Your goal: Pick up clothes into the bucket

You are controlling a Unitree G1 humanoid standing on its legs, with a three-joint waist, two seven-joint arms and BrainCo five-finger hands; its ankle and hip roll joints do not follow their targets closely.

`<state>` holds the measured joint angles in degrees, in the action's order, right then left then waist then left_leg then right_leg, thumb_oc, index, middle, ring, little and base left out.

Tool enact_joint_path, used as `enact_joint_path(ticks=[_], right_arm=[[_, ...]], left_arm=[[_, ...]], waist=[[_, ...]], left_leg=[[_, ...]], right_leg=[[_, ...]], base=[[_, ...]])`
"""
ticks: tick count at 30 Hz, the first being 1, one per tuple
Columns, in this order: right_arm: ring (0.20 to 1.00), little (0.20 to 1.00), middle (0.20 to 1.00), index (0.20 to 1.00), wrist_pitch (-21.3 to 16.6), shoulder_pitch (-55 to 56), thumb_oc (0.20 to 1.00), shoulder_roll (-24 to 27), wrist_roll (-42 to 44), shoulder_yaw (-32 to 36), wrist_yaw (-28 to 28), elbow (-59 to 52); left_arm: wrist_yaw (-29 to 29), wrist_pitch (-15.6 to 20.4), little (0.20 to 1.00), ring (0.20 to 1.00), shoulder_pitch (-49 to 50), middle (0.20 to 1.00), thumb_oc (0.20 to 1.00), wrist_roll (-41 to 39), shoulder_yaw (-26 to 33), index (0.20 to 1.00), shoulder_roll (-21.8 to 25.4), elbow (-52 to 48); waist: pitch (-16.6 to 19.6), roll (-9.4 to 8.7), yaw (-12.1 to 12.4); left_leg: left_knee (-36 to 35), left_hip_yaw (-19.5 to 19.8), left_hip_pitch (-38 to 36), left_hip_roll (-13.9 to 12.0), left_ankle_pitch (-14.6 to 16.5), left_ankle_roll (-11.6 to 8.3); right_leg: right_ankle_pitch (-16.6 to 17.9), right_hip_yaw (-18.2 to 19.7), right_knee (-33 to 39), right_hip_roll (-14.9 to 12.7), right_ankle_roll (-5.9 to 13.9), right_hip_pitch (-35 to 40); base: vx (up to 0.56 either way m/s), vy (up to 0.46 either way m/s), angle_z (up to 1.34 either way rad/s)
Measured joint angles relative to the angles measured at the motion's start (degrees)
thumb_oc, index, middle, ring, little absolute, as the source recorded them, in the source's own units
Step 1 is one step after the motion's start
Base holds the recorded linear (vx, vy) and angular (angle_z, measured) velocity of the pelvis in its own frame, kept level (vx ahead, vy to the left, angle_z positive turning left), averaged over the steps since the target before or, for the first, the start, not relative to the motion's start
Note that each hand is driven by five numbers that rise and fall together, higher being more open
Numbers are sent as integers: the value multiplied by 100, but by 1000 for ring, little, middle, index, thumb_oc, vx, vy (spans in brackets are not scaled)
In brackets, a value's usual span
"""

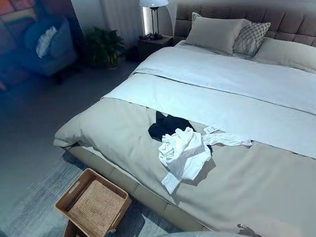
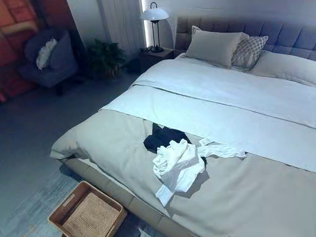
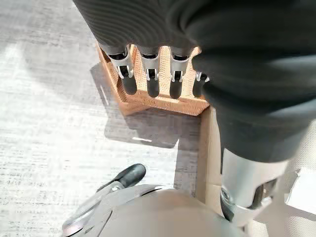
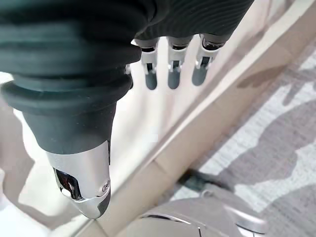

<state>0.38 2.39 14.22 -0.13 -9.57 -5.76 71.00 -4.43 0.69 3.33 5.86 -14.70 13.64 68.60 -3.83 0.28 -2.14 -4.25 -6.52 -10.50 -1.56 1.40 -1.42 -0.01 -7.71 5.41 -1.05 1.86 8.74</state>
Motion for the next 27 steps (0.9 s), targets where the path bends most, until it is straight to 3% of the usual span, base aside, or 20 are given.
enact_joint_path(ticks=[19, 22, 27], right_arm=[[1000, 1000, 1000, 1000, 12, -9, 1000, 5, 15, -33, 0, -69], [1000, 1000, 1000, 1000, 46, -33, 1000, 74, 121, -32, -1, -658], [1000, 1000, 1000, 1000, -61, -379, 1000, 625, 255, -3, -96, -1858]], left_arm=[[29, -11, 1000, 1000, 21, 1000, 1000, -38, 2, 1000, -1, -1], [26, -8, 1000, 1000, 32, 1000, 1000, -38, 16, 1000, 4, -28], [-21, 8, 1000, 1000, 82, 1000, 1000, -40, 18, 1000, 42, -215]], waist=[[53, 8, 9], [52, 5, 8], [23, -9, 33]], left_leg=[[-12, 2, 15, -1, 0, 1], [-25, 1, 38, 1, 0, 0], [-23, 7, 111, 12, -14, 19]], right_leg=[[-1, -3, 1, 0, 1, -17], [0, -2, 1, 1, 1, -50], [7, -4, 2, -6, 7, -118]], base=[[-1, 4, 3], [0, 0, 0], [0, 0, 0]])
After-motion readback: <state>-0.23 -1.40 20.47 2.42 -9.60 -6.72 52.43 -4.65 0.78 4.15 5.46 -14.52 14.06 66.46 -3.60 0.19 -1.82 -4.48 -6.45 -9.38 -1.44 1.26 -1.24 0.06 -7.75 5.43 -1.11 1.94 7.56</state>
